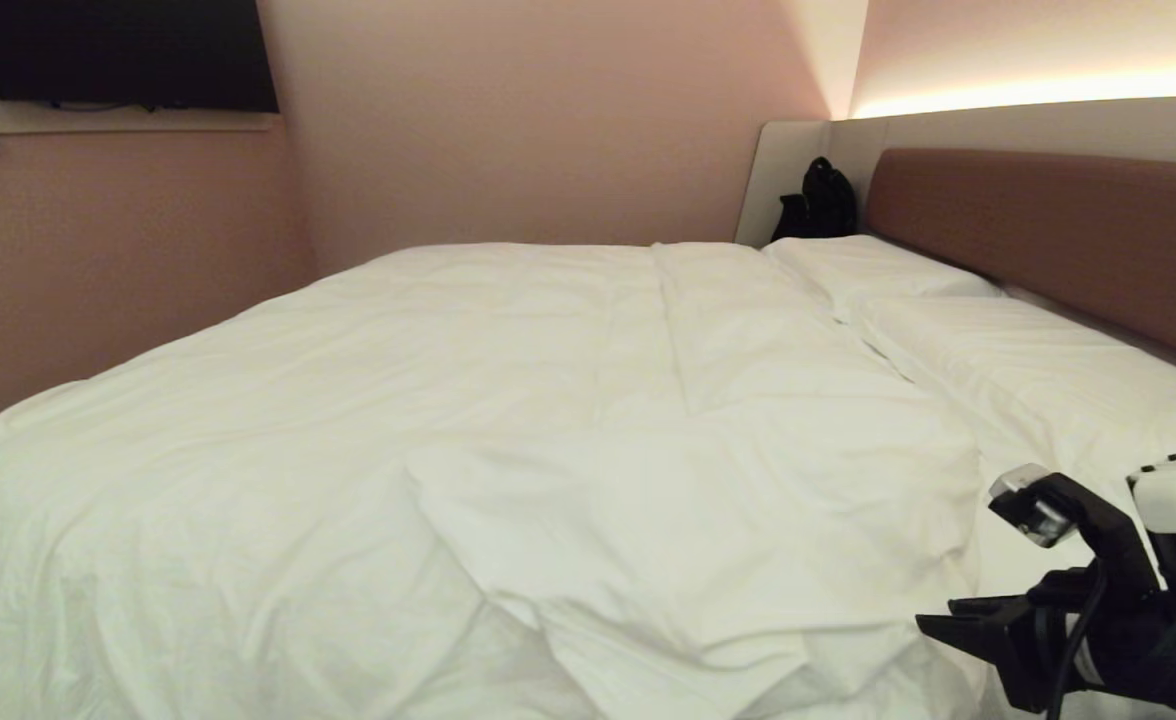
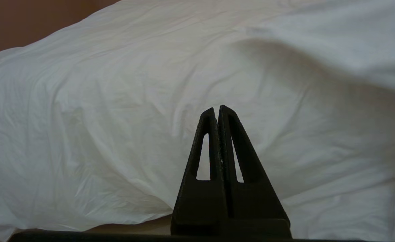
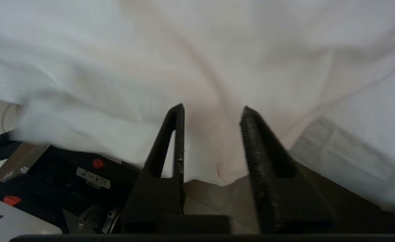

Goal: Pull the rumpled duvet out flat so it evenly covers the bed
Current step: Flatten the corners of the folded blanket

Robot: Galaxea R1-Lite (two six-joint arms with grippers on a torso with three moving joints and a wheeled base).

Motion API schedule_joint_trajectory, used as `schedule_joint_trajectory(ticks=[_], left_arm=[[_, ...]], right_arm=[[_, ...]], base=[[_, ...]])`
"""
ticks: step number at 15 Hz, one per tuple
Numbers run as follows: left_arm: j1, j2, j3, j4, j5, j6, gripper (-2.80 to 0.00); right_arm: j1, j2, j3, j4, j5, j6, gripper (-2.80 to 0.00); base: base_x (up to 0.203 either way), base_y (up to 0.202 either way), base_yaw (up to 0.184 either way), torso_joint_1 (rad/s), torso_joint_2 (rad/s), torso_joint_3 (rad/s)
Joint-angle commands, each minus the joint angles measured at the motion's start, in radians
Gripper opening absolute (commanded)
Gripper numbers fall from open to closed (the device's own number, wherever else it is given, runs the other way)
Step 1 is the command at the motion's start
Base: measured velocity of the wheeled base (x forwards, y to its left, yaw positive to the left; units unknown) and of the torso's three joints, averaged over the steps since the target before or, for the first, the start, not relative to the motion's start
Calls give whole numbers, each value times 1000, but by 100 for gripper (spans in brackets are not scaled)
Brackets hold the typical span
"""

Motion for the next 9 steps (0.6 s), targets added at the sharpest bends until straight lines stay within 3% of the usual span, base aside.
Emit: schedule_joint_trajectory(ticks=[1,5,9], left_arm=[[0,0,0,0,0,1,-280],[0,0,0,0,0,1,-280],[0,0,0,0,0,1,-280]], right_arm=[[6,-105,26,3,3,-4,0],[73,-213,4,5,7,-13,0],[92,-65,-87,1,4,-13,0]], base=[[0,0,0,0,0,0],[0,0,0,0,0,0],[0,0,0,0,0,0]])
